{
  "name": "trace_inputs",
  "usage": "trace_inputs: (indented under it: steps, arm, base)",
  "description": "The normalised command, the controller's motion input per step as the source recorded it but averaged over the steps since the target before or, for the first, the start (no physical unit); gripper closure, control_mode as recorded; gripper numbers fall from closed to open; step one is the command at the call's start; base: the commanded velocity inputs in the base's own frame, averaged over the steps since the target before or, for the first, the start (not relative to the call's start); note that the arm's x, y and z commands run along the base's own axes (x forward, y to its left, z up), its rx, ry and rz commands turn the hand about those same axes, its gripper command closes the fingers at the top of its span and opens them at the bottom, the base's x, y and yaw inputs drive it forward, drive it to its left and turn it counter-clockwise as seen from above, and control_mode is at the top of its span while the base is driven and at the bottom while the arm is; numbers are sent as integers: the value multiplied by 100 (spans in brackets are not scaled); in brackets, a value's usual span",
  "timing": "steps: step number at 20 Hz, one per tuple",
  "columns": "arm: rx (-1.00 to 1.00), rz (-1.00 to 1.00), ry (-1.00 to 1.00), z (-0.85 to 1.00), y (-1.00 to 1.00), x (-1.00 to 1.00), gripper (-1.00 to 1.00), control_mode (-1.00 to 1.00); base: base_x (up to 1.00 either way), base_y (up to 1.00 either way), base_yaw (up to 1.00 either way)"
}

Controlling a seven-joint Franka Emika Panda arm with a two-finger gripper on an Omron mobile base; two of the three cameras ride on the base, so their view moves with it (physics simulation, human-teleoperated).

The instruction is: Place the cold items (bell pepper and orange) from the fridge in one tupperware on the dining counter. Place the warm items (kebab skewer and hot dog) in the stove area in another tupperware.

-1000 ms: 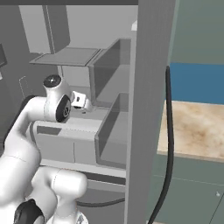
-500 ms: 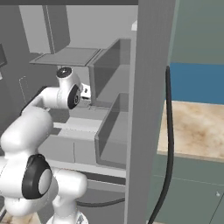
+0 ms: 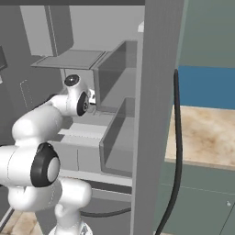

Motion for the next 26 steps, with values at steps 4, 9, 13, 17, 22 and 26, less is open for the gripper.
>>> trace_inputs:
  steps: [4,9,13,17,22,26]
  arm:
    - [0,0,-3,-19,0,50,-100,-100]
    - [0,0,-12,-33,0,38,-100,-100]
    - [0,0,1,-5,0,49,-100,-100]
    - [0,0,5,0,0,53,-100,-100]
    - [0,0,4,-14,0,52,-100,-100]
    - [0,0,3,-22,0,32,-100,-100]
  base:
    - [0,0,0]
    - [0,0,0]
    - [0,0,0]
    - [0,0,0]
    - [0,0,0]
    - [0,0,0]
